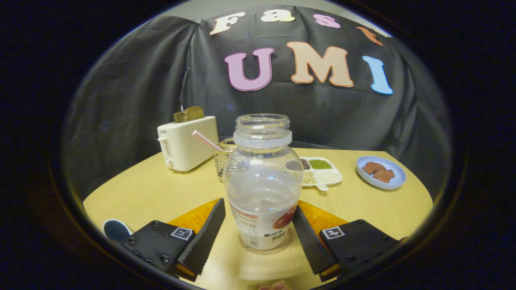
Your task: Take the bottle from table, then pour the juice into the cup, finally place the bottle on the coaster
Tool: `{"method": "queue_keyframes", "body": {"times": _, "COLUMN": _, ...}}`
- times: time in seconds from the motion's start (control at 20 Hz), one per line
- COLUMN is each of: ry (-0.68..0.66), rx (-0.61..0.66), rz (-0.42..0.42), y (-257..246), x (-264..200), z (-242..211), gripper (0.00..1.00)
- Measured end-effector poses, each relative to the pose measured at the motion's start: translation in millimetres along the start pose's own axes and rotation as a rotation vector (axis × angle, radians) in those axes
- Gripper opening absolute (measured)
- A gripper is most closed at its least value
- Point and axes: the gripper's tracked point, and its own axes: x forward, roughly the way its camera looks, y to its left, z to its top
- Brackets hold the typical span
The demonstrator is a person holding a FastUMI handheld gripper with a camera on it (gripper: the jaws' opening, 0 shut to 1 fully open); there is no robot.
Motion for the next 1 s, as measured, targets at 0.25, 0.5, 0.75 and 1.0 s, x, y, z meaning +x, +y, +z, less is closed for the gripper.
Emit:
{"method": "queue_keyframes", "body": {"times": 0.25, "ry": -0.036, "rx": 0.008, "rz": -0.001, "y": -1, "x": -31, "z": 16, "gripper": 1.0}}
{"method": "queue_keyframes", "body": {"times": 0.5, "ry": -0.103, "rx": -0.02, "rz": -0.016, "y": -7, "x": -71, "z": 42, "gripper": 0.99}}
{"method": "queue_keyframes", "body": {"times": 0.75, "ry": -0.156, "rx": -0.059, "rz": -0.027, "y": -7, "x": -117, "z": 74, "gripper": 0.99}}
{"method": "queue_keyframes", "body": {"times": 1.0, "ry": -0.201, "rx": -0.057, "rz": -0.027, "y": -1, "x": -157, "z": 105, "gripper": 0.99}}
